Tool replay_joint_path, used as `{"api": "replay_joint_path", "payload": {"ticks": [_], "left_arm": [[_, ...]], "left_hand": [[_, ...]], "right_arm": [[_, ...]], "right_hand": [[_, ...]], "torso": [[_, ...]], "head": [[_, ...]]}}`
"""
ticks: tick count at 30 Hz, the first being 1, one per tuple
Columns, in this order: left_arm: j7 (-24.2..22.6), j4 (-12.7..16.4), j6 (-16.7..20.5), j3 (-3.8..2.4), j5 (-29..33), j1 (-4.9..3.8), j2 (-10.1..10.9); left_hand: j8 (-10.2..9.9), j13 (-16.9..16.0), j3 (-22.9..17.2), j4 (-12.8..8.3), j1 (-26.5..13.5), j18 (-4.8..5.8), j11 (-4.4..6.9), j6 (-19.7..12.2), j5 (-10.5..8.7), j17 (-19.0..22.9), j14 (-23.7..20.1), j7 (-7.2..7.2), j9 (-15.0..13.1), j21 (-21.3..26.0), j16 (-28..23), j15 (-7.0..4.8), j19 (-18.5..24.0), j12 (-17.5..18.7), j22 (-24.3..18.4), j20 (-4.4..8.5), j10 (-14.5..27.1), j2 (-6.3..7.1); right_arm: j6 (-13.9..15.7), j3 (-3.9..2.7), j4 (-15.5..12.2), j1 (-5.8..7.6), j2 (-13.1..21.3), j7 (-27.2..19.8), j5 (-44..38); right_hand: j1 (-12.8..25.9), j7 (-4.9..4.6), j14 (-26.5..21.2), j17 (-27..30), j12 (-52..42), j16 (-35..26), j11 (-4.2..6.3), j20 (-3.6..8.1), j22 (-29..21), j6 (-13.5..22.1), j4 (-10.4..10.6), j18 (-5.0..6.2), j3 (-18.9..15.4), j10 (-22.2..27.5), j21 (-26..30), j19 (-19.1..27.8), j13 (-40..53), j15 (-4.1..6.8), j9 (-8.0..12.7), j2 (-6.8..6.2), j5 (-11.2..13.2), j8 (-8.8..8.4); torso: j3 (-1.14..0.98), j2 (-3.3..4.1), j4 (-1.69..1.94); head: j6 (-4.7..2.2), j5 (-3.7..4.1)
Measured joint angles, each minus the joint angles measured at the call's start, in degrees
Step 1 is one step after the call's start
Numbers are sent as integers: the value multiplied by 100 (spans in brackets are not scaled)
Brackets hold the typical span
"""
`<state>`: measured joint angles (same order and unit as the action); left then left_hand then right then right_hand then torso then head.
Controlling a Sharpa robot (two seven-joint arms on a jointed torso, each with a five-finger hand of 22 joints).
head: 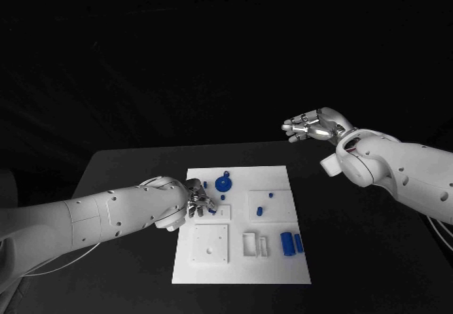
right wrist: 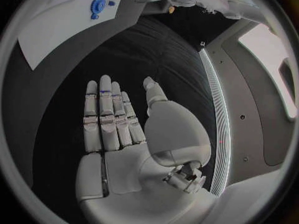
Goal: Assemble the parts on the task board
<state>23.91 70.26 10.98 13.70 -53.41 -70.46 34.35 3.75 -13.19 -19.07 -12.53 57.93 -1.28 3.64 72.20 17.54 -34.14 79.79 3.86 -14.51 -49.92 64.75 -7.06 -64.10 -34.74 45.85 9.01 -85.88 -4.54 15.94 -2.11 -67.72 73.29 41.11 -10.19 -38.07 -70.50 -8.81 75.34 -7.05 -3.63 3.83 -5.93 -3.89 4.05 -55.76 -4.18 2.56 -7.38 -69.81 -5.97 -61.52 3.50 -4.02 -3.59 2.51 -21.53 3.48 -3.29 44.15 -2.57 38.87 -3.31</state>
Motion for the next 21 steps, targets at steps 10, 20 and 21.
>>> {"api": "replay_joint_path", "payload": {"ticks": [10, 20, 21], "left_arm": [[0, -7, 14, -8, -47, 16, -10], [12, 8, -56, -13, -124, 16, -7], [14, 11, -65, -13, -132, 16, -7]], "left_hand": [[-6, -9, -84, -84, -60, 38, -1, 1, 2, 50, 17, -1, -160, 686, 22, -25, -246, 0, 877, 1, 0, 10], [-4, -9, -88, -89, -58, 39, -8, 10, -6, 67, 47, -10, -164, 1235, 22, -55, -437, 0, 1528, -7, -7, 10], [2, -8, -89, -89, -58, 39, -8, 11, -9, 67, 55, -11, -164, 1258, 22, -62, -449, 0, 1557, -1, -6, 10]], "right_arm": [[-90, 0, -2, 0, 6, -10, 25], [-172, 0, 8, 0, 15, 3, 21], [-178, 0, 9, 0, 14, 4, 21]], "right_hand": [[5, 10, 30, 0, 0, 0, 0, 0, 0, -67, -18, 0, 15, 0, 0, 0, 0, 11, -4, 5, 6, 0], [5, 11, 30, -1, -1, 1, 12, 0, 1, -69, -31, 0, 2, 12, 0, 0, 1, 11, -3, 5, 46, 0], [5, 11, 30, -1, -1, 1, 20, 0, 1, -69, -36, 0, -4, 20, 0, 0, 1, 11, -3, 5, 50, 0]], "torso": [[-3, -1, 2], [-5, -4, 2], [-5, -4, 2]], "head": [[42, 4], [58, -1], [58, -1]]}}
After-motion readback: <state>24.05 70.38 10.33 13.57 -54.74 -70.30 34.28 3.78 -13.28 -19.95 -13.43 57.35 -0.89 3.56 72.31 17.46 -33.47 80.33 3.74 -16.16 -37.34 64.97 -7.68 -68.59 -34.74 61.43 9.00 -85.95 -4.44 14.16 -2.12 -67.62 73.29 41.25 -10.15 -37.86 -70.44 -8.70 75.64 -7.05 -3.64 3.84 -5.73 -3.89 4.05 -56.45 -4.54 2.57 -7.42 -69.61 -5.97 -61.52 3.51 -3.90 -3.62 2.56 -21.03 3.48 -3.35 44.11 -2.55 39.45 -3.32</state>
